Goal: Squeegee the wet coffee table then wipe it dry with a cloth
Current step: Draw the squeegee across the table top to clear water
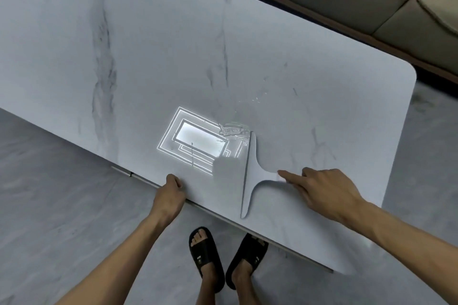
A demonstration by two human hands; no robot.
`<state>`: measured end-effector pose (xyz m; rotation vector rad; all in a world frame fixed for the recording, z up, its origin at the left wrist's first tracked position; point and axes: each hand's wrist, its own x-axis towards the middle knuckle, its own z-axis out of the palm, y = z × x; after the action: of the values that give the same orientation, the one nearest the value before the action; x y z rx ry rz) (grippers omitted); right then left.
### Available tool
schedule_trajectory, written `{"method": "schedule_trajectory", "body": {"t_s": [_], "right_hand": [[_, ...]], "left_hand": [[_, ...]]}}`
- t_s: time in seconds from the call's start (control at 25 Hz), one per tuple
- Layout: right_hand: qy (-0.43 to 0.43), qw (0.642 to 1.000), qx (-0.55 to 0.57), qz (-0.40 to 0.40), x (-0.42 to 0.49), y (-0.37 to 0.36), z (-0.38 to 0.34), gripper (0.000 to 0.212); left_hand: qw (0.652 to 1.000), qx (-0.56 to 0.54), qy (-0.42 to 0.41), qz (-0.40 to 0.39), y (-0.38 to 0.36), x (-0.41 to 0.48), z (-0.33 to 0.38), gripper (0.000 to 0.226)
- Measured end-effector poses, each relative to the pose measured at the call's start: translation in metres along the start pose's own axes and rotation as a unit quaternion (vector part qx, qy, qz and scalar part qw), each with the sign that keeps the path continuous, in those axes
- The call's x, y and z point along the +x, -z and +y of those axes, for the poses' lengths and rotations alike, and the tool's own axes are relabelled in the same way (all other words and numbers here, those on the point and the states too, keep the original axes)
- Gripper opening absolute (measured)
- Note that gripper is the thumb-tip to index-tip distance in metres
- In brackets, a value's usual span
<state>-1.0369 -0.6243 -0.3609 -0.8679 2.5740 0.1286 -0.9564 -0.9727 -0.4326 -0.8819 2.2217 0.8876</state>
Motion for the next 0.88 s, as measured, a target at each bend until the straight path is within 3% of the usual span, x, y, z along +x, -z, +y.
{"method": "schedule_trajectory", "body": {"t_s": [0.16, 0.4, 0.6, 0.76, 0.88], "right_hand": [[0.038, 0.999, 0.008, 0.008, 0.008, 0.022, -0.024, 0.04], [0.176, 0.983, 0.041, -0.025, 0.12, 0.039, -0.146, 0.053], [0.15, 0.989, 0.012, -0.012, 0.172, 0.04, -0.173, 0.051], [0.078, 0.995, 0.056, -0.025, 0.142, 0.025, -0.121, 0.054], [0.012, 0.996, 0.085, -0.019, 0.094, 0.013, -0.063, 0.04]], "left_hand": [[0.994, -0.051, 0.02, 0.096, 0.008, 0.004, 0.0, 0.018], [0.98, -0.086, 0.033, 0.174, 0.044, 0.008, -0.014, 0.009], [0.992, -0.063, 0.026, 0.103, 0.067, 0.021, -0.026, 0.009], [0.998, -0.048, 0.017, 0.026, 0.059, 0.021, -0.018, 0.021], [0.999, -0.021, -0.007, -0.03, 0.048, 0.018, -0.003, 0.02]]}}
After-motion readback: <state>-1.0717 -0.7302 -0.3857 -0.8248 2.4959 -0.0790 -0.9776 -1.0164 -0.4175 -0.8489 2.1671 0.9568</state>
